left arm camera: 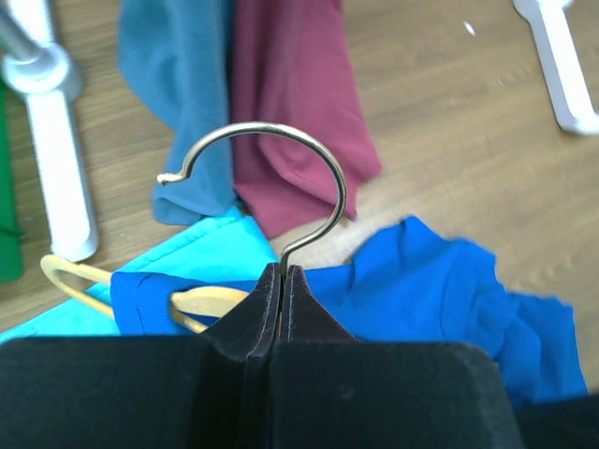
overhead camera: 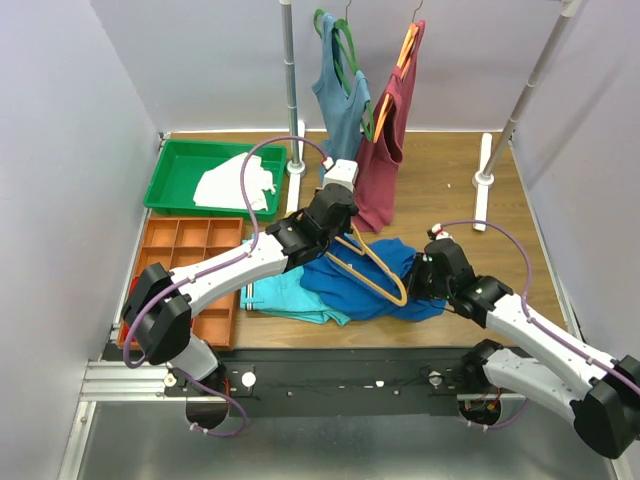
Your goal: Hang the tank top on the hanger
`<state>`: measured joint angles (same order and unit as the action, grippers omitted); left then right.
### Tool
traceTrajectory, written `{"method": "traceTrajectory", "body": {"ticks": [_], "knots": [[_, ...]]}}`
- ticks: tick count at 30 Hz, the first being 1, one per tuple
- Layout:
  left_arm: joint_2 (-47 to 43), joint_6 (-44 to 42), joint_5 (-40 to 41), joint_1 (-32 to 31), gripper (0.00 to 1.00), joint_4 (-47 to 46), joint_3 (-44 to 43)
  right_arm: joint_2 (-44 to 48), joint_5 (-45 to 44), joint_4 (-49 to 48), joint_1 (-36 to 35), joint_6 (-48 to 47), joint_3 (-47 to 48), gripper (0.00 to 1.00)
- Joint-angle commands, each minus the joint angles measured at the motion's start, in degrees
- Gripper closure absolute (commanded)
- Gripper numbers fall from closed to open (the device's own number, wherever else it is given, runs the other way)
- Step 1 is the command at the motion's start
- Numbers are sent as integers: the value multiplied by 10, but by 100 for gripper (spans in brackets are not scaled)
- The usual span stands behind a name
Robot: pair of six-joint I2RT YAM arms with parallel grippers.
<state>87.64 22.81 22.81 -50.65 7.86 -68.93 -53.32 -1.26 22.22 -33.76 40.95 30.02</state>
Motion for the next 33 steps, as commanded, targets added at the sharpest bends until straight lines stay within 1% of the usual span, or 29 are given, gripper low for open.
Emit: {"method": "traceTrajectory", "body": {"ticks": [1,5,9,13,22,28,33], "knots": [[-13,50,137,1,100,-35,17,36,-22,46,-2,24,-8,96],[-16,52,166,3,100,-76,35,53,-25,68,-2,38,-1,97],[-15,44,191,4,100,-90,40,65,-35,86,-2,48,8,99],[-24,42,221,6,100,-108,62,75,-45,101,-2,53,21,99],[-40,45,232,9,100,-133,99,79,-81,129,-2,62,59,99],[-35,48,235,10,100,-133,100,71,-94,158,-2,55,106,99],[-25,53,234,10,100,-133,92,79,-89,179,-2,49,118,99]]}}
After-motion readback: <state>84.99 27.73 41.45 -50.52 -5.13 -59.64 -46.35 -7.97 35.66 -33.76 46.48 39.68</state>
